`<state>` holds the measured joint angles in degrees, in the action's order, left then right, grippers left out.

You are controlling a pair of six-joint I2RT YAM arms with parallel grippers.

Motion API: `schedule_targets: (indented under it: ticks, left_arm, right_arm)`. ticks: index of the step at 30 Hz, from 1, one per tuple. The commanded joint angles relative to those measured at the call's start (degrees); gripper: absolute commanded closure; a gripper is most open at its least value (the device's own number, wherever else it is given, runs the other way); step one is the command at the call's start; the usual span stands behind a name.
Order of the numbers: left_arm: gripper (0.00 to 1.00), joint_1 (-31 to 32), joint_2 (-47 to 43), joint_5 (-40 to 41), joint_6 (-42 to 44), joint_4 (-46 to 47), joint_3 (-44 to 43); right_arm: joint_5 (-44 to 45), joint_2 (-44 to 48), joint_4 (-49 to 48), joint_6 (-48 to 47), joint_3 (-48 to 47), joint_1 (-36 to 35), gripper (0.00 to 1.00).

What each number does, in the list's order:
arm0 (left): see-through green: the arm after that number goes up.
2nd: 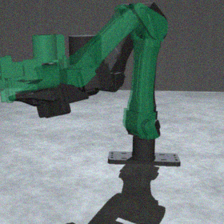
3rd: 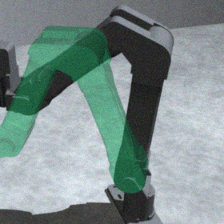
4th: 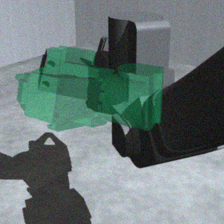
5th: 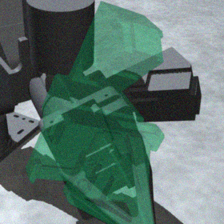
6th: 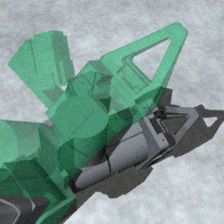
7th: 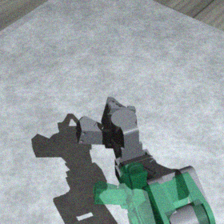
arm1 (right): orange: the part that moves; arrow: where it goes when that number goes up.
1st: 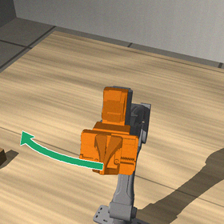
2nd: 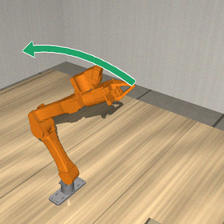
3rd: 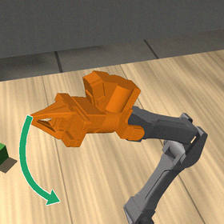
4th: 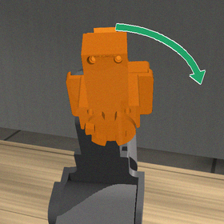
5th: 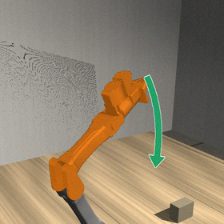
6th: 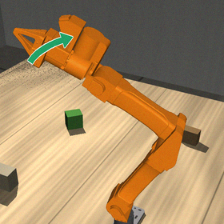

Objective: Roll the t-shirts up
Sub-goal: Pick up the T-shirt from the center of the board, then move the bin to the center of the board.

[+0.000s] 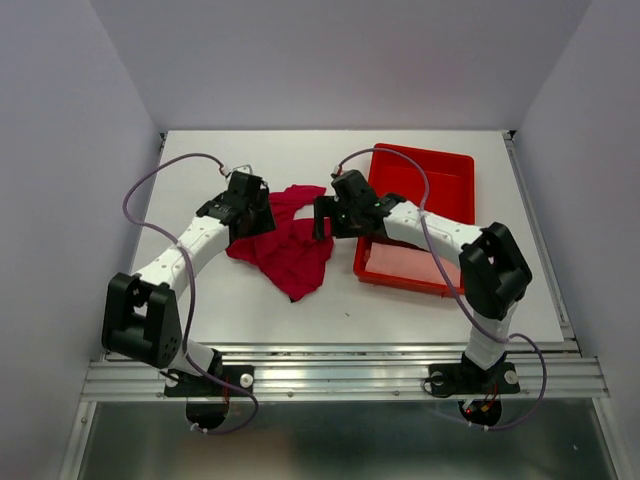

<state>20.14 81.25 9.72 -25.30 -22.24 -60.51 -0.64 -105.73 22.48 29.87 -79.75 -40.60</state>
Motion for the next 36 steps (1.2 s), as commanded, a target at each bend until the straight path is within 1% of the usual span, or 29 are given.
schedule_targets:
  ticks: [1,4,5,6,8,9,10,13,14,16,19,20,23,24,27,28,32,33,36]
  left_arm:
    - [0.30,0.0,2.9,0.1,-2.7,-1.0,2.0]
    - [0.33,0.0,4.2,1.4,-3.4,-1.0,2.9]
    - [0.34,0.0,4.4,1.5,-3.4,-0.8,3.0]
    - [0.48,0.0,4.6,1.3,-3.2,-0.4,3.3]
    - [0.60,0.0,5.1,0.6,-2.7,0.2,3.4]
    - [0.84,0.0,5.1,0.0,-2.3,0.3,3.3]
    - [0.99,0.0,5.3,-0.3,-2.0,0.2,2.9]
    - [1.00,0.0,4.4,-1.2,-1.2,-2.2,-1.9]
    - [1.00,0.0,2.2,-1.5,-0.4,-2.5,-3.2]
    - [1.00,0.0,-1.8,-2.9,1.2,-3.3,-8.1]
    - [1.00,-0.5,-5.0,-3.4,2.5,-4.5,-13.9]
    - [1.00,-1.3,-6.0,-3.7,3.3,-4.9,-17.8]
    - [1.00,-3.3,-6.5,-6.9,4.0,-6.1,-24.5]
    - [1.00,-4.1,-6.5,-8.8,4.4,-6.1,-26.7]
    - [1.00,-4.6,-6.3,-12.2,4.4,-5.7,-28.0]
    - [1.00,-4.6,-6.3,-14.1,4.1,-5.1,-28.0]
    - [1.00,-4.6,-6.4,-17.4,3.6,-3.9,-27.6]
    - [1.00,-4.5,-6.5,-18.1,3.6,-3.5,-27.6]
    - [1.00,-4.6,-6.1,-19.6,3.4,-3.1,-28.2]
  right_arm:
    - [0.4,-0.8,0.4,1.3,-3.4,-0.4,0.12]
    - [0.4,-1.8,0.7,1.7,-3.4,-1.0,0.12]
    - [2.0,-1.9,0.8,1.8,-3.1,-1.0,0.12]
    - [2.3,-2.3,1.0,1.9,-2.9,-1.0,0.12]
    - [2.8,-2.5,1.2,2.0,-2.5,-1.0,0.12]
    - [3.6,-2.5,1.5,2.1,-2.1,-1.0,0.12]
    - [4.2,-2.5,1.6,2.2,-1.8,-1.0,0.11]
    - [7.8,-1.0,3.2,3.0,-0.1,-1.0,0.09]
    - [9.9,-0.4,3.4,3.1,0.7,-1.0,0.08]
    - [11.5,1.5,3.4,2.7,3.5,-1.0,0.07]
    - [12.9,2.5,4.1,2.7,5.3,-1.0,0.06]
    - [13.6,2.7,4.8,2.9,6.2,-1.0,0.07]
    - [15.7,3.2,6.3,4.1,7.1,-1.0,0.06]
    - [17.9,3.7,7.3,4.9,7.5,-1.0,0.05]
    - [22.1,5.0,8.4,5.9,9.4,0.6,0.04]
    - [22.5,6.4,8.6,6.3,10.2,1.3,0.04]
    - [23.5,10.2,8.5,5.4,13.8,6.8,0.03]
    - [23.6,10.6,8.4,3.9,14.2,9.0,0.03]
    - [24.6,10.3,8.5,0.6,13.4,12.6,0.02]
